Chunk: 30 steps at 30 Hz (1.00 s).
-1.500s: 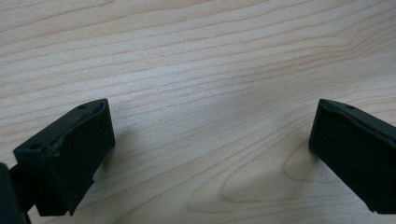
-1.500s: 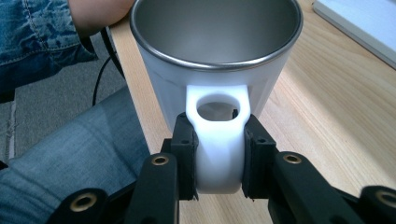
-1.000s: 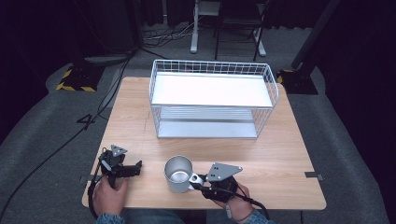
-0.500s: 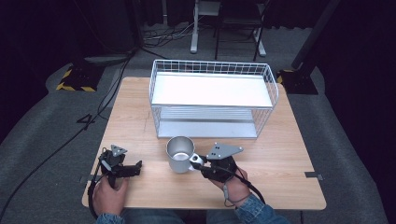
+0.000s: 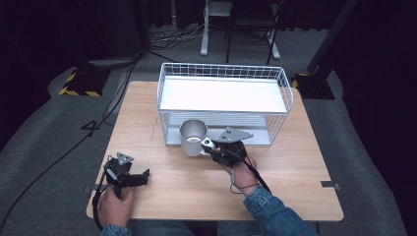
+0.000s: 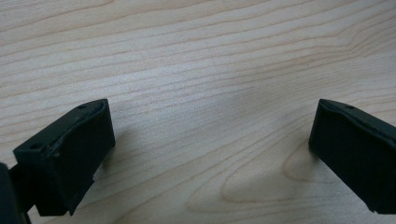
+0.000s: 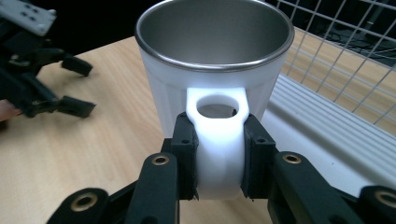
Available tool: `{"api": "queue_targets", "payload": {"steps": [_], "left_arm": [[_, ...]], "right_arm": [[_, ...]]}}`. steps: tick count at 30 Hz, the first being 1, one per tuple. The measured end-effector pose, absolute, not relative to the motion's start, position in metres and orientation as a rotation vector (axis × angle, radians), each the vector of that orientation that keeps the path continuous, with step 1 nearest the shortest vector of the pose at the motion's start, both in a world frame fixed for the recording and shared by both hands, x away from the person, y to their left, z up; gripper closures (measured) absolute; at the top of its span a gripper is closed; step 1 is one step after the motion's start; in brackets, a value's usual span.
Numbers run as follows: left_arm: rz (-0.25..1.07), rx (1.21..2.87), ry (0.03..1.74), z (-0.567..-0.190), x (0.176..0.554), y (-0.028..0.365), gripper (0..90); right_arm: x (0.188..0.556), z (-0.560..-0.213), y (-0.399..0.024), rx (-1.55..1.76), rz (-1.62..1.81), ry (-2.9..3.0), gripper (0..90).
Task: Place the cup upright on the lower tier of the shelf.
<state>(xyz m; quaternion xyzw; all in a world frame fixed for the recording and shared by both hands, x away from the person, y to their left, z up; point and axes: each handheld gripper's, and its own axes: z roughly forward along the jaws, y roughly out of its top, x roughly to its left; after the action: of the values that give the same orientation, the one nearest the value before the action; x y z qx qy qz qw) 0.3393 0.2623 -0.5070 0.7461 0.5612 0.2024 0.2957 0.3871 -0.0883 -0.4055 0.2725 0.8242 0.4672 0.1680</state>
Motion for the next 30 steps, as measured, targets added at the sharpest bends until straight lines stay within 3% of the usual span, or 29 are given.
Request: {"api": "queue_targets", "payload": {"steps": [14,30], "left_arm": [[0.538,1.985,1.493,-0.507,0.339,0.262,0.6],[0.538,1.985,1.493,-0.507,0.339,0.262,0.5]], "right_arm": [[0.433,-0.424,-0.08,0.853,1.312,2.264,71.5],[0.459,-0.445,-0.073,0.927,1.267,2.217,71.4]]}}
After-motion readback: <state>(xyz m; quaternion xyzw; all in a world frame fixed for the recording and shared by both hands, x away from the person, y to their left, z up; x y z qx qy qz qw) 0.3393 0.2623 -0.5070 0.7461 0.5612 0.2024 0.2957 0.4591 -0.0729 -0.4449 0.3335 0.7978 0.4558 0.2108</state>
